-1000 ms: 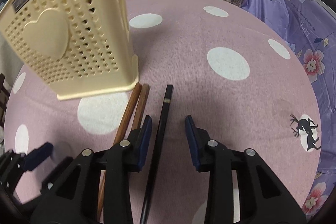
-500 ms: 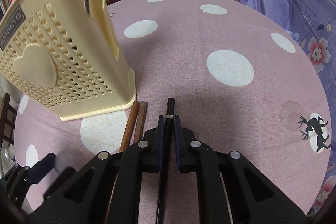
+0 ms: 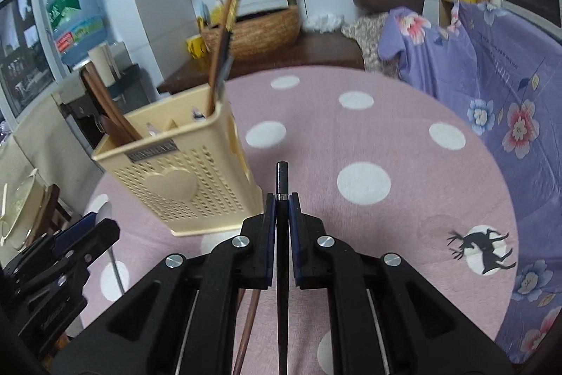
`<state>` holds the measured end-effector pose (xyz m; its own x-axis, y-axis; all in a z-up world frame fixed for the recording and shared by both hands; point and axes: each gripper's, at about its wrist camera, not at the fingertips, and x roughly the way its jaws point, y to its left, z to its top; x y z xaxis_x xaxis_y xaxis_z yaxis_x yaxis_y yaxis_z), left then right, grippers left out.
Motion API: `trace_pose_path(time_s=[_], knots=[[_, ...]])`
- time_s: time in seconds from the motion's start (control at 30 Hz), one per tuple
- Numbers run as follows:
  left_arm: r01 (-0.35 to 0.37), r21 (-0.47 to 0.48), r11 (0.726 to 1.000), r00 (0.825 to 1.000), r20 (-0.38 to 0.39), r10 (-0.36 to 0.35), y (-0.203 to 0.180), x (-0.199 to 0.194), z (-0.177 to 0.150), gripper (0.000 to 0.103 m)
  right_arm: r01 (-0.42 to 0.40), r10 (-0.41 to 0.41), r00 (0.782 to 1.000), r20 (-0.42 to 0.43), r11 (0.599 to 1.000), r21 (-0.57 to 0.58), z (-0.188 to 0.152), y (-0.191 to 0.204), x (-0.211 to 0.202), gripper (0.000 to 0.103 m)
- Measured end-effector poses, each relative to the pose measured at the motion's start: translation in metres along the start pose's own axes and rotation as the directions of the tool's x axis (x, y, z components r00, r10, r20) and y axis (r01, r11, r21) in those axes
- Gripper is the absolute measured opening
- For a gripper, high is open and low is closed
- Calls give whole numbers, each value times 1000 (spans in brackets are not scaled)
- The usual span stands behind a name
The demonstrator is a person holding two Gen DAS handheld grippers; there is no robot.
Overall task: Organize utensils
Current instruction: 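Lift the ceramic spoon and black chopstick above the holder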
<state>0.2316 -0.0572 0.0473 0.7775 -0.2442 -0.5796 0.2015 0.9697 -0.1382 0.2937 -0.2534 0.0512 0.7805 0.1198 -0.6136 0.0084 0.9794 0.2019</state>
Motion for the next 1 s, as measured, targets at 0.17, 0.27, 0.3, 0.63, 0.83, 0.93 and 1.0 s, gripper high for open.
trace_pose_path(time_s=[0.17, 0.27, 0.3, 0.63, 0.83, 0.93, 1.0], knots=[[-1, -4, 1000, 998, 59, 1, 1, -7, 7, 36, -27, 29, 998, 59, 999, -26, 8, 4, -31, 8], [6, -23, 1000, 997, 73, -4, 3, -8, 7, 36, -38, 40, 997, 69, 999, -29, 9, 4, -42, 8], [8, -26, 1000, 997, 77, -6, 3, -8, 7, 36, -41, 43, 997, 70, 999, -30, 9, 4, -43, 8], [19, -51, 999, 990, 141, -11, 11, -16, 10, 36, -77, 82, 991, 103, 996, -52, 9, 9, -65, 8], [27, -69, 997, 980, 200, -13, 22, -28, 30, 36, -119, 129, 982, 138, 990, -79, 24, 20, -88, 8], [30, -75, 997, 969, 247, -10, 25, -37, 50, 36, -135, 151, 973, 173, 986, -101, 43, 28, -103, 8], [24, -77, 997, 959, 283, -2, 28, -43, 67, 36, -148, 170, 965, 198, 981, -122, 60, 36, -113, 8]])
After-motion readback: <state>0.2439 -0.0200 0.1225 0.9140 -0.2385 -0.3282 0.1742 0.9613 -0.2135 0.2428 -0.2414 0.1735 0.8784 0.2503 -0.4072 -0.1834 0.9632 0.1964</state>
